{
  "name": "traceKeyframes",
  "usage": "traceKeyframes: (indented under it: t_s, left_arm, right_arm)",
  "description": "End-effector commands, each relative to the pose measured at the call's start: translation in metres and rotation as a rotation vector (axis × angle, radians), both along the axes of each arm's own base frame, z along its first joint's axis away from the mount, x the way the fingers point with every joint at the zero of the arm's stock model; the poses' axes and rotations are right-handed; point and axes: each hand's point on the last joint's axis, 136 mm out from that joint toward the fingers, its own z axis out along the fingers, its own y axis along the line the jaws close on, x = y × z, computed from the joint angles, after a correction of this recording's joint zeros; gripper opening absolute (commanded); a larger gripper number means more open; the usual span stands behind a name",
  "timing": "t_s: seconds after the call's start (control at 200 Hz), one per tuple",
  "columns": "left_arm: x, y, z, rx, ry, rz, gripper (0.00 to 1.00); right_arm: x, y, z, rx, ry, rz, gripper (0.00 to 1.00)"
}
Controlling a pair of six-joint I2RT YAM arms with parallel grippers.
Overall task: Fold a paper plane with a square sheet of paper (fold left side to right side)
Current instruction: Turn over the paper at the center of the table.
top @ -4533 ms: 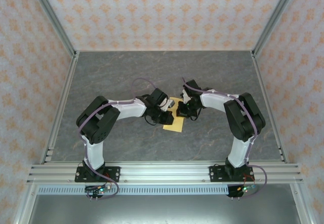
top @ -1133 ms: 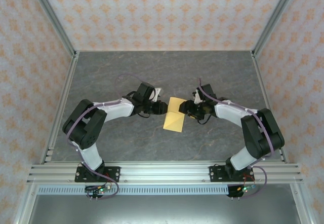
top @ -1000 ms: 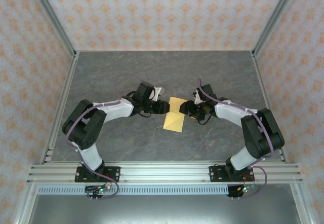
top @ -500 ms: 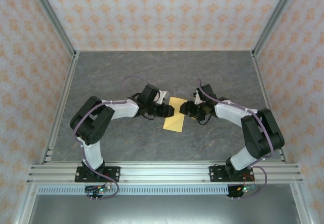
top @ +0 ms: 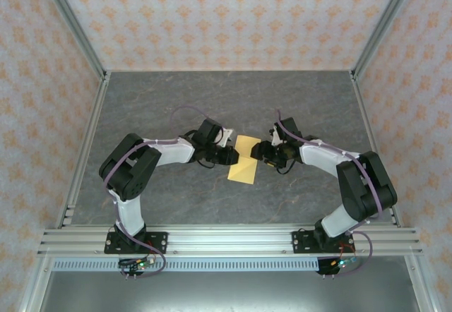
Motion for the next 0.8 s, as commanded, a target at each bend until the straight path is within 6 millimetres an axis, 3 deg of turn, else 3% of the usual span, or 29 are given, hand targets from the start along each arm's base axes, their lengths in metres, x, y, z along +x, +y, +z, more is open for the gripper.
traceKeyframes:
  t_s: [0.0,0.365,0.57,0.796]
  left_arm:
    - [0.006,0.003,0.022,0.008,-0.068,0.005,0.13]
    - [0.007,0.008,0.026,0.012,-0.081,0.02,0.11]
    - [0.008,0.009,0.026,0.014,-0.082,0.024,0.11]
    - [0.014,0.018,0.022,0.045,-0.08,0.067,0.16]
  right_arm:
    - [0.008,0.001,0.014,0.01,-0.044,-0.005,0.66]
    - [0.018,0.027,0.018,0.174,-0.037,-0.002,0.66]
    - [0.02,0.039,0.011,0.2,0.005,0.008,0.64]
    - [0.021,0.051,0.013,0.272,0.018,0.015,0.5]
